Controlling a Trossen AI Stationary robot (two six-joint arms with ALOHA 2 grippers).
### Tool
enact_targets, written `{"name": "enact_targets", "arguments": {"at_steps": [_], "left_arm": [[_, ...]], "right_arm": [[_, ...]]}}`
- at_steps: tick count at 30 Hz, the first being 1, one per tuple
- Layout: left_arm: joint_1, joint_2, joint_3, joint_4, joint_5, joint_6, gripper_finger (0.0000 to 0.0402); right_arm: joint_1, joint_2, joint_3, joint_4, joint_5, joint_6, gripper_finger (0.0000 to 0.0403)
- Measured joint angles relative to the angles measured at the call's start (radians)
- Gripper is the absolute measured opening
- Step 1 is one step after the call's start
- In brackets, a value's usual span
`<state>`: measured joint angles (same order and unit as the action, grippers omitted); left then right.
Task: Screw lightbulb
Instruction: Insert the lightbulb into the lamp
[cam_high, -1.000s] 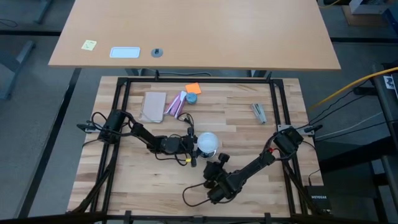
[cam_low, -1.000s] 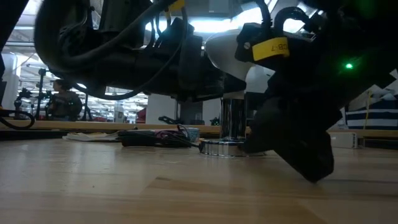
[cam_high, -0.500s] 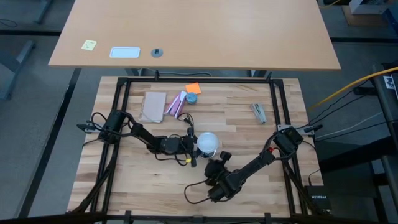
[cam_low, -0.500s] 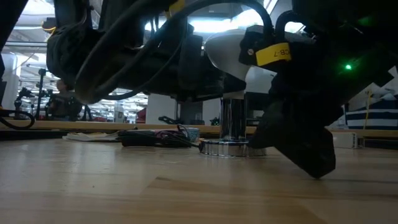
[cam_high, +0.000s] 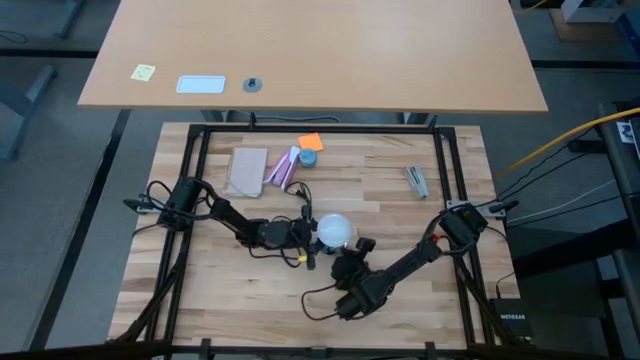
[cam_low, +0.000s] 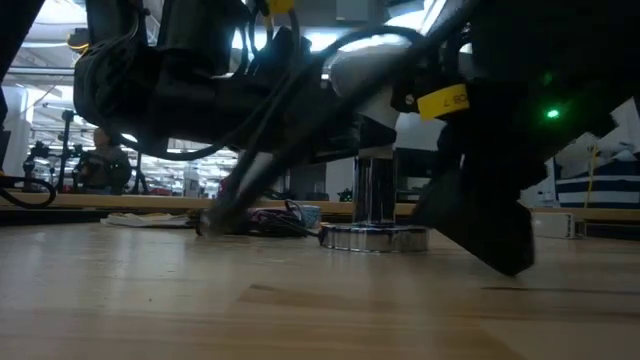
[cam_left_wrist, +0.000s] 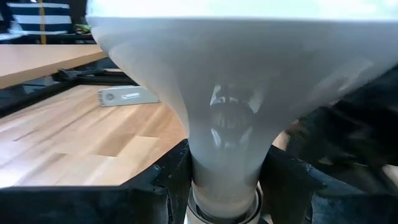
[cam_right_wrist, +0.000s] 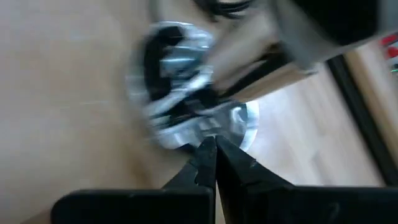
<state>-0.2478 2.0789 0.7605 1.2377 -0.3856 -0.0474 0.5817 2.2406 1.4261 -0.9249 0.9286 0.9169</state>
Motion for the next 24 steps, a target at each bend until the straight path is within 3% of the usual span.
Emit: {"name": "enact_targets", "arguments": {"at_steps": [7,14,24], "left_arm": [[-0.012,0.000,0.000,0.000,0.011,-0.005,0.0153],[-0.039,0.000,0.000,0.001,0.005,-0.005,0.0153],[-0.041,0.000,0.000,0.005,-0.036,-0.016,0.0153]], "right_arm": [[-0.030,-0.001,-0.001,-0.100,0.024,0.000,0.0005],[-0.003,-0.050,-0.008,-0.298,-0.077,-0.011,0.0005],[0.148,-0.294,-0.004,-0.651,-0.155,0.067,0.0005]]}}
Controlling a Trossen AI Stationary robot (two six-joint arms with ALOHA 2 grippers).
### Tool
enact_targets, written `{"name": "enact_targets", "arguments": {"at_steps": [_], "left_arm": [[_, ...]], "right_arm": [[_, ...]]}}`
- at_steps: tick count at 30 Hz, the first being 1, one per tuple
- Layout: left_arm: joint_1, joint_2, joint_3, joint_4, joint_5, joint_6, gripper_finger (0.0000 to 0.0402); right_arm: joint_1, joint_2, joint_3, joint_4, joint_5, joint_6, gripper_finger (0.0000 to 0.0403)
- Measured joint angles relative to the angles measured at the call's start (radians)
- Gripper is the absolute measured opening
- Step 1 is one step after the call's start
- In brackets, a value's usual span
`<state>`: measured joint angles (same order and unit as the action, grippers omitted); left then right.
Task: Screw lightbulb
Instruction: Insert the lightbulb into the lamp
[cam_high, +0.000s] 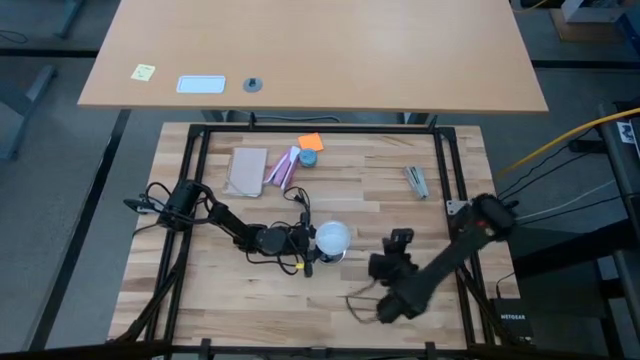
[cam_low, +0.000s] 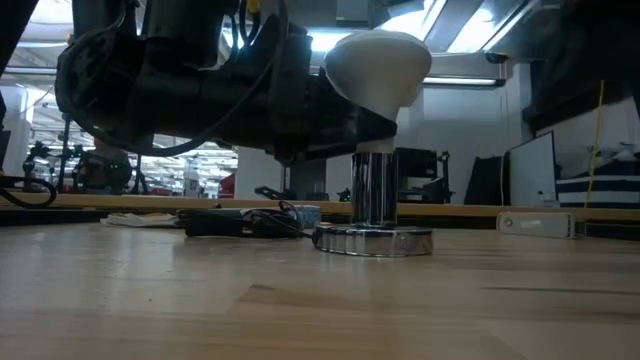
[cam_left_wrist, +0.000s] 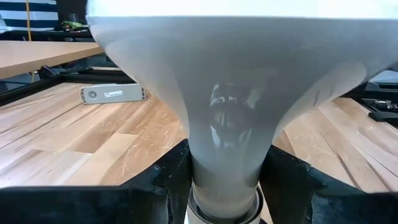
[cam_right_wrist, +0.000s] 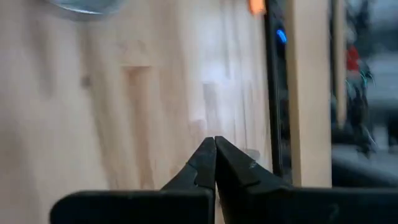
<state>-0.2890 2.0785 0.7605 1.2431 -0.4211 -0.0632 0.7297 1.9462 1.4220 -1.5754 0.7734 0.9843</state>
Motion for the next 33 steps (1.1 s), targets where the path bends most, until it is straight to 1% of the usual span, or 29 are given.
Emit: {"name": "enact_targets", "arguments": {"at_steps": [3,6,12,14,17,19,21,24,26,28,31,33], "left_arm": [[0.000,0.000,0.000,0.000,-0.003,-0.014,0.0153],[0.000,0.000,0.000,0.000,-0.005,-0.016,0.0153],[0.000,0.000,0.000,0.002,-0.008,-0.022,0.0153],[0.001,0.000,0.000,0.005,-0.008,-0.022,0.0153],[0.001,0.000,0.000,0.008,-0.009,-0.031,0.0153],[0.001,0.000,0.000,0.011,-0.010,-0.038,0.0153],[0.001,0.001,0.000,0.014,-0.012,-0.037,0.0153],[0.001,0.001,-0.001,0.017,-0.012,-0.034,0.0153],[0.001,0.001,-0.001,0.018,-0.012,-0.034,0.0153],[0.001,0.001,-0.001,0.019,-0.012,-0.034,0.0153],[0.002,0.001,-0.001,0.021,-0.012,-0.034,0.0153],[0.002,0.001,-0.001,0.021,-0.012,-0.034,0.0153]], "right_arm": [[0.044,-0.118,-0.012,0.003,-0.025,-0.165,0.0005],[0.074,-0.251,-0.006,0.003,-0.052,-0.295,0.0005],[0.097,-0.514,0.003,0.003,-0.060,-0.472,0.0005],[0.096,-0.591,0.003,0.002,-0.042,-0.517,0.0005],[0.095,-0.694,0.002,0.003,0.033,-0.525,0.0005],[0.095,-0.753,-0.020,0.004,0.106,-0.504,0.0005],[0.095,-0.797,-0.072,0.009,0.178,-0.466,0.0005],[0.095,-0.850,-0.215,0.049,0.222,-0.394,0.0005],[0.095,-0.883,-0.339,0.132,0.232,-0.337,0.0005],[0.095,-0.895,-0.477,0.282,0.261,-0.287,0.0005],[0.095,-0.887,-0.692,0.650,0.344,-0.264,0.0005],[0.095,-0.871,-0.820,0.961,0.367,-0.288,0.0005]]}}
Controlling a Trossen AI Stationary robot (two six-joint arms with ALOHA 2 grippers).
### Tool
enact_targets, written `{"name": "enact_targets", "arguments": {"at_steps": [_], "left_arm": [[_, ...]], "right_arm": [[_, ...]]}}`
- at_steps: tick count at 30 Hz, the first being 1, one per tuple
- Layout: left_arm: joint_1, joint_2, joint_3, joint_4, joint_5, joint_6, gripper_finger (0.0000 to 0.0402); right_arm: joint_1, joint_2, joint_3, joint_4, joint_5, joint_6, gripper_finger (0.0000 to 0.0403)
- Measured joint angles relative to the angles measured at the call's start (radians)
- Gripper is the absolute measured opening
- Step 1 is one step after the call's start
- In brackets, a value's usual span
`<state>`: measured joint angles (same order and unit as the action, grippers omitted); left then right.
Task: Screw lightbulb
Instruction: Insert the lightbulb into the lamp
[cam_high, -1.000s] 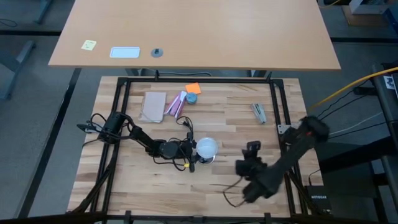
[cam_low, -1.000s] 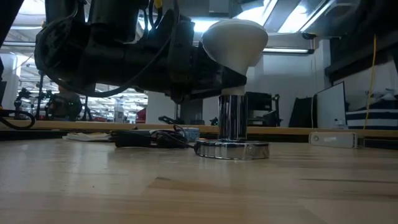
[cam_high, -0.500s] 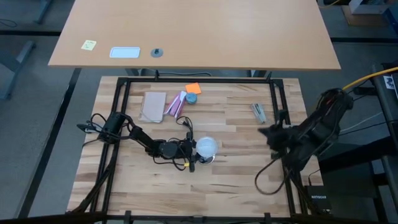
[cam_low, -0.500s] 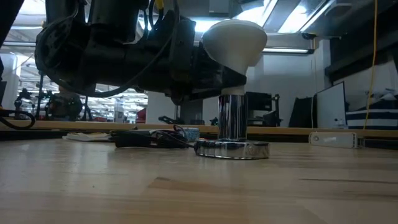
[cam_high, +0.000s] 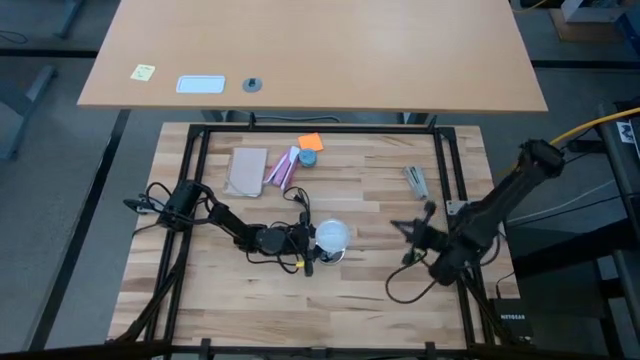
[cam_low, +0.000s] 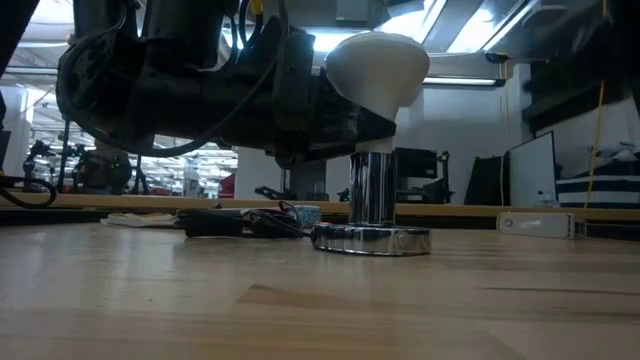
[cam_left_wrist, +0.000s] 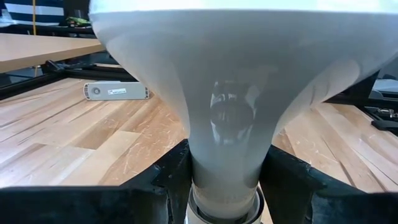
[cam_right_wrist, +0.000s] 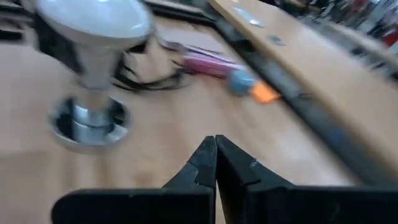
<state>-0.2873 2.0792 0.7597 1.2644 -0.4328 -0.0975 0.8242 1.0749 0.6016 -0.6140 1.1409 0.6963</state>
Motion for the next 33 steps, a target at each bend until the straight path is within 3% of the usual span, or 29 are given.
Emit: {"name": "enact_targets", "arguments": {"at_steps": [3,6,8,11,16,20,27,33], "left_arm": [[0.000,0.000,0.000,0.001,0.000,0.000,0.0153],[0.000,0.000,0.000,0.001,0.000,0.000,0.0153],[0.000,0.000,0.000,0.002,0.001,0.000,0.0153],[0.003,0.000,0.000,0.002,0.001,0.000,0.0153],[0.020,0.000,0.000,0.003,0.003,0.000,0.0153],[0.036,0.000,0.000,0.002,0.003,0.000,0.0153],[0.041,0.000,0.001,0.002,0.002,-0.003,0.0153],[0.038,0.000,0.001,0.002,0.002,-0.005,0.0153]], "right_arm": [[-0.013,0.065,-0.176,0.502,-0.015,-0.083,0.0005],[-0.049,0.192,-0.294,0.970,-0.099,-0.155,0.0005],[-0.082,0.308,-0.311,1.173,-0.163,-0.187,0.0005],[-0.132,0.486,-0.270,1.344,-0.239,-0.218,0.0005],[-0.199,0.743,-0.097,1.417,-0.398,-0.233,0.0005],[-0.231,0.871,0.036,1.413,-0.491,-0.241,0.0005],[-0.264,0.982,0.175,1.336,-0.488,-0.241,0.0005],[-0.262,0.983,0.188,1.178,-0.414,-0.065,0.0005]]}}
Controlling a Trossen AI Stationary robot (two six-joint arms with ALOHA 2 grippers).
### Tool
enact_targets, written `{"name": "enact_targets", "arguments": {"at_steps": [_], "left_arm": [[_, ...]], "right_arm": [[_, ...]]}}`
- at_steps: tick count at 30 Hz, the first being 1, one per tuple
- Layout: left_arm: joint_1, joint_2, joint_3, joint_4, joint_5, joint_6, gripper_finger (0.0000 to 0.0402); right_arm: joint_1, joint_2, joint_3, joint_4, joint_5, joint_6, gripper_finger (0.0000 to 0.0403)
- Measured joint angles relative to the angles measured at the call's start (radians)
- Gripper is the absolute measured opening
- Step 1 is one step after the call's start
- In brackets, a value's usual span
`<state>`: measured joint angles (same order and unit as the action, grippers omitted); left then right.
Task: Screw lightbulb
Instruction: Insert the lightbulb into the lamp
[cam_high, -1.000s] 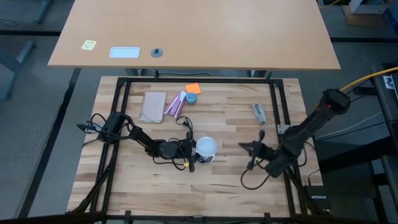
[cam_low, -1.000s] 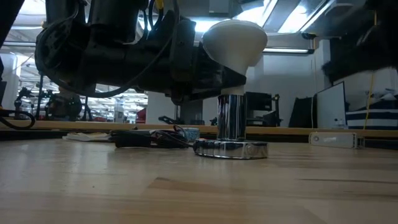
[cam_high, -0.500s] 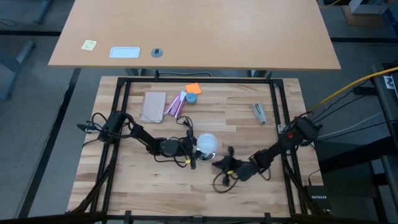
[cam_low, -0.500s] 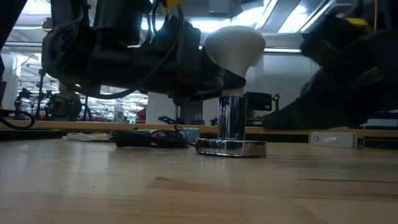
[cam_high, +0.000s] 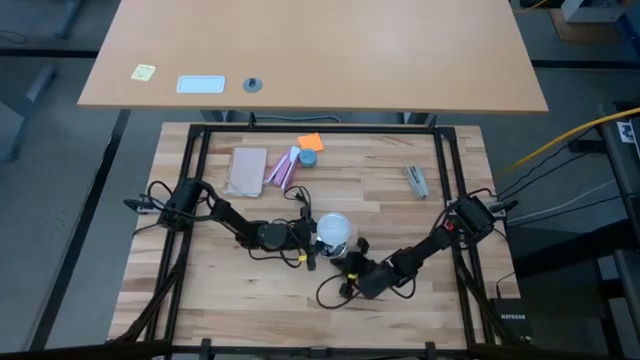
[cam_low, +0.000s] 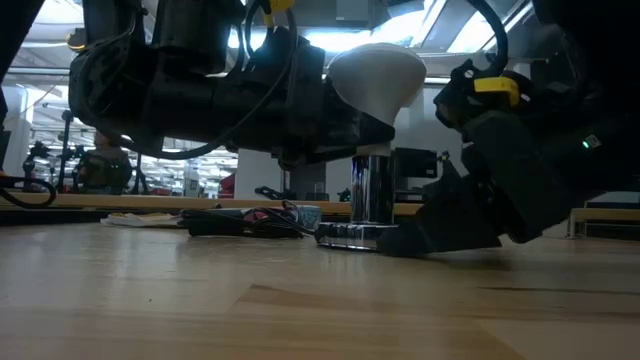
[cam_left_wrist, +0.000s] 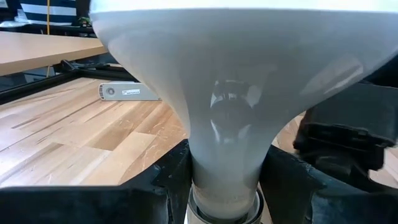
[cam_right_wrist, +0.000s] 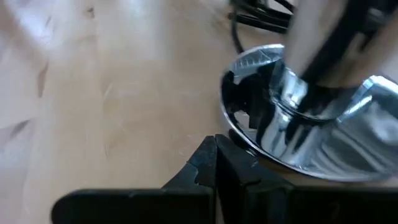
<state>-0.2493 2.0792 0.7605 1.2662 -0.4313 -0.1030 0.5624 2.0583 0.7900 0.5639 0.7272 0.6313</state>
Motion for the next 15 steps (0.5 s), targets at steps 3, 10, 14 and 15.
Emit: {"name": "enact_targets", "arguments": {"at_steps": [3,10,14,15], "left_arm": [[0.000,0.000,0.000,0.000,0.001,0.000,0.0153],[-0.009,-0.001,0.001,-0.017,0.002,0.001,0.0153],[-0.018,-0.002,0.001,-0.034,-0.005,0.002,0.0153],[-0.020,-0.003,0.002,-0.039,-0.006,0.002,0.0153]], "right_arm": [[0.001,-0.001,0.002,-0.045,0.015,0.056,0.0005],[0.002,-0.001,0.000,-0.081,0.074,0.097,0.0005],[0.003,-0.003,0.003,-0.136,0.087,0.181,0.0005],[0.004,-0.003,0.003,-0.145,0.091,0.195,0.0005]]}}
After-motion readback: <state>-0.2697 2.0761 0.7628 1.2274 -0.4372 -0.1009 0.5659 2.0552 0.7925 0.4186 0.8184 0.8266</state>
